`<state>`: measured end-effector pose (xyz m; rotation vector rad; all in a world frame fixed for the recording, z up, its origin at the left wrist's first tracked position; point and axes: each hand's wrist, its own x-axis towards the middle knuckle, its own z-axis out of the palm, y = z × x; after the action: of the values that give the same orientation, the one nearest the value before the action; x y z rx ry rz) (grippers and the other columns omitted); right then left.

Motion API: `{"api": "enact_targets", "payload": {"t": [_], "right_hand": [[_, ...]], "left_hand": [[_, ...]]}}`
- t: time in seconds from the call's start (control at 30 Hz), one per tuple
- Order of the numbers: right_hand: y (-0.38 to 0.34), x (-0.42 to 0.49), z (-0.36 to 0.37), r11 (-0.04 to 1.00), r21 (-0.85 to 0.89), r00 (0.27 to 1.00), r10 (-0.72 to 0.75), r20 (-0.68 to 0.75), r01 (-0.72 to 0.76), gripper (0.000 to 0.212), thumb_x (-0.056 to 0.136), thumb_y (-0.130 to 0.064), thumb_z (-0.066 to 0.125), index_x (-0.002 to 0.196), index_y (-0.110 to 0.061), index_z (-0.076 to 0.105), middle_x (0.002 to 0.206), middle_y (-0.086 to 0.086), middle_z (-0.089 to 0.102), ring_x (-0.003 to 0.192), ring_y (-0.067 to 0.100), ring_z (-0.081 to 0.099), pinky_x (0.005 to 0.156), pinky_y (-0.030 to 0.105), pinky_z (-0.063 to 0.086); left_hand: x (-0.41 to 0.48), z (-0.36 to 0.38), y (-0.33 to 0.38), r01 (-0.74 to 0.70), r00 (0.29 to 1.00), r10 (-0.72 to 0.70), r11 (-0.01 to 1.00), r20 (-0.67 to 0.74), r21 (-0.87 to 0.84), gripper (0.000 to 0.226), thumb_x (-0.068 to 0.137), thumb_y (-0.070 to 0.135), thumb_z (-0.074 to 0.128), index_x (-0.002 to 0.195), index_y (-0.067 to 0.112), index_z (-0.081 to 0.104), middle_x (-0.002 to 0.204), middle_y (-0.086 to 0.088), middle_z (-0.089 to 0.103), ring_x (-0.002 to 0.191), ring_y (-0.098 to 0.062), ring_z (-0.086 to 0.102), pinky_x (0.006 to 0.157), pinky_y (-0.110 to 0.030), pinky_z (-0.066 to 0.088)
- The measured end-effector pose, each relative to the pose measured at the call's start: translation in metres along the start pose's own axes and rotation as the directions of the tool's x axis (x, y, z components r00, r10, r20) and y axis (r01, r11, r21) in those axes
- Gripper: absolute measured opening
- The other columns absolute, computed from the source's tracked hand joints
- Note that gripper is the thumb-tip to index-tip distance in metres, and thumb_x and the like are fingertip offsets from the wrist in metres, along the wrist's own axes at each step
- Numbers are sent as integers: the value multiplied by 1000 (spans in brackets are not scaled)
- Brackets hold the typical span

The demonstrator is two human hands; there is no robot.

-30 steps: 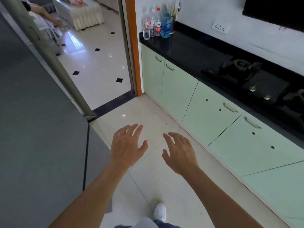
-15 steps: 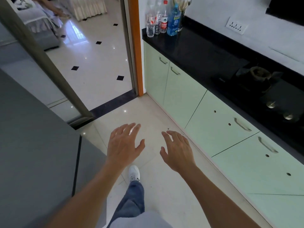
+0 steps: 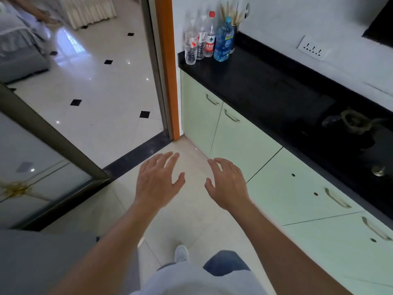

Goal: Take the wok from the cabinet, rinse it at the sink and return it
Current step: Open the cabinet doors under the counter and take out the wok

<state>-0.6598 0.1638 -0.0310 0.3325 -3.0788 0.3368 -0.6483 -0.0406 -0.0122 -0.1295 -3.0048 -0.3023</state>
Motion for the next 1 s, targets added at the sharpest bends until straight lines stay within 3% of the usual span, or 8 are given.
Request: {"api": "enact_targets", "payload": {"t": [0.47,0.77,1.0], "right_hand": [[22,172,16,999,27,998,45,37,-46,50,86,-34,64,132,-15,58,132,10,64,121,29,60,100,42,49],[71,306,28,993,72,995,93,48,-96,49,86,-34,62,132,-15,59,132,10,63,122,29,60,100,42,49],[108,357,36,977,43,977,204,55,-207,49,84,-34,67,130,-18,60,132,7,63,122,28,61,100,42,50]], "left_hand": [[178,35,-38,-41,997,43,999,61,-30,60,90,57,41,140,24,50,141,-1,58,131,-24,53,108,-46,44],[325,58,-38,-88,989,88,996,119,0,58,90,58,49,138,26,52,142,2,57,132,-24,53,110,-45,40],[402,77,-22,-170,965,178,984,191,-59,59,86,58,49,134,25,57,140,2,60,129,-26,56,109,-48,44]]}}
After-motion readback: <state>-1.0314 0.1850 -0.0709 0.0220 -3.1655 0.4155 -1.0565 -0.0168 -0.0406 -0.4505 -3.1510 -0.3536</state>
